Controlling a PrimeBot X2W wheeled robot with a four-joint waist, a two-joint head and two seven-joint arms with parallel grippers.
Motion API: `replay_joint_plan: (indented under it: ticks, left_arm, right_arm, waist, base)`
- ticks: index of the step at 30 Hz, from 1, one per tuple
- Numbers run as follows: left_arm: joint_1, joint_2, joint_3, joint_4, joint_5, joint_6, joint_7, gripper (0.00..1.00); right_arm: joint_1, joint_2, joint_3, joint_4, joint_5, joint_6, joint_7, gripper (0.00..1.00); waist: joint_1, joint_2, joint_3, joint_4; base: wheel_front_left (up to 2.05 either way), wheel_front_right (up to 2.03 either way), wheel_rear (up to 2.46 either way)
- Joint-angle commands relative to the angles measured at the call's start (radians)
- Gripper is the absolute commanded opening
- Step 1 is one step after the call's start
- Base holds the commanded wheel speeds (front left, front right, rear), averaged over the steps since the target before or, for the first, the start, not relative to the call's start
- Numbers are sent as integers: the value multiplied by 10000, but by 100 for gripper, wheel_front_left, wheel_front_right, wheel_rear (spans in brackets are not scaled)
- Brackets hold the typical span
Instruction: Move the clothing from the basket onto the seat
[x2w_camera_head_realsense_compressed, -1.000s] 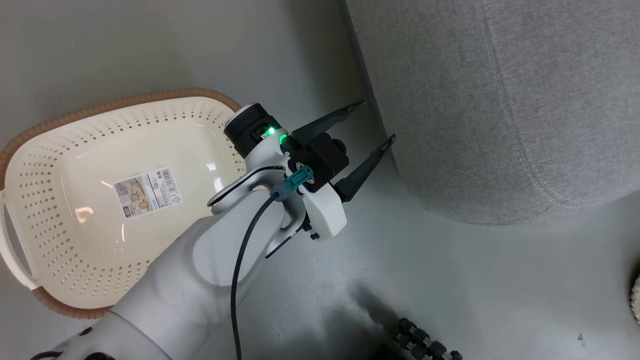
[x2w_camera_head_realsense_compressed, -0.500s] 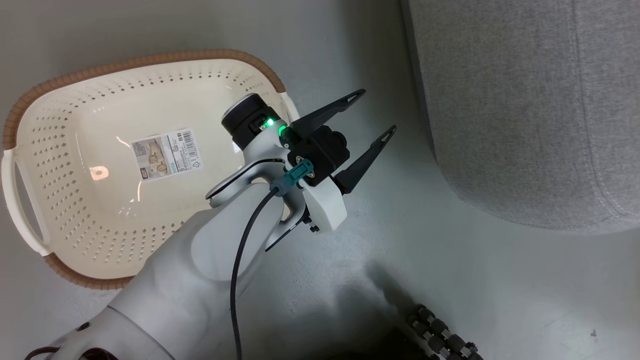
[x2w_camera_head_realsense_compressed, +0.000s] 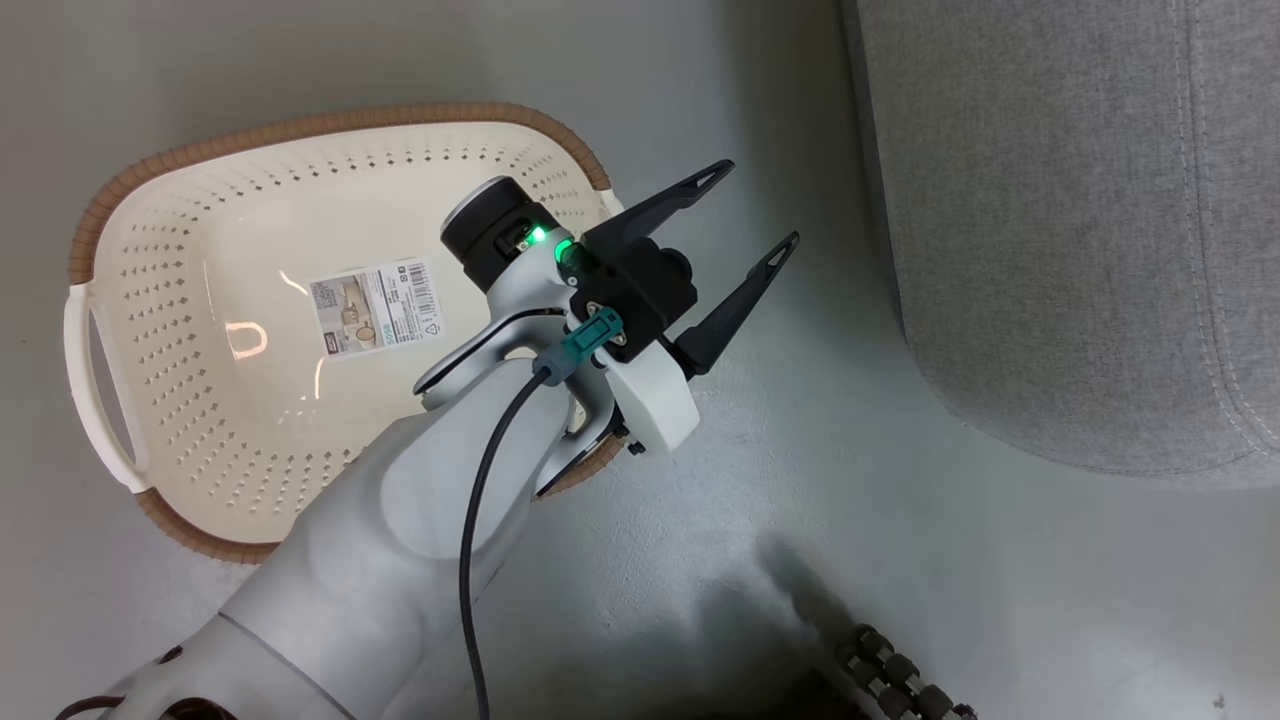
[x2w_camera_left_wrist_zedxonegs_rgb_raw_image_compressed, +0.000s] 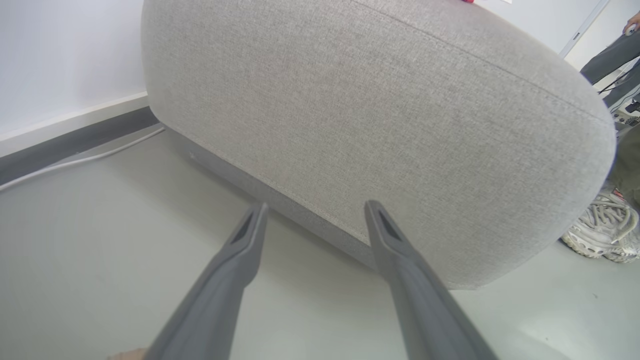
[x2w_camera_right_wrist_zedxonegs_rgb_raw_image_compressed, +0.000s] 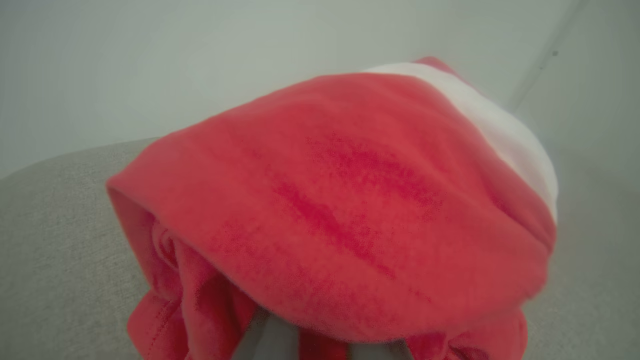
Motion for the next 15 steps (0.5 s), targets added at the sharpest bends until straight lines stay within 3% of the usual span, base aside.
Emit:
replay_joint_plan:
  ticks: [1, 2, 3, 4, 5, 15]
  left_arm:
    - [286, -103, 214, -297, 42, 65, -49, 100]
    - [308, -118, 236, -317, 49, 58, -49, 100]
    - [340, -132, 256, -326, 48, 49, -49, 100]
    - [374, -146, 286, -348, 45, 40, -49, 100]
    - [412, -160, 328, -374, 37, 33, -49, 100]
    - [995, -245, 973, -613, 47, -13, -49, 100]
  right_arm:
    - [600, -299, 152, -299, 196, 27, -55, 30]
    - [759, -313, 305, -407, 274, 27, -55, 50]
    - [925, -312, 487, -501, 341, 27, -55, 89]
    - [1060, -279, 543, -619, 502, 27, -55, 89]
    - [1205, -284, 644, -745, 573, 27, -55, 100]
    - [2753, -86, 1385, -1785, 1176, 27, -55, 100]
  waist:
    - [0, 0, -117, 15]
    - [0, 0, -182, 24]
    - [0, 0, -257, 29]
    - [0, 0, -327, 30]
    - [0, 0, -400, 32]
    - [0, 0, -1508, 214]
  base:
    - [0, 0, 0]
    - [0, 0, 0]
    - [0, 0, 0]
    - [0, 0, 0]
    - [0, 0, 0]
    - [0, 0, 0]
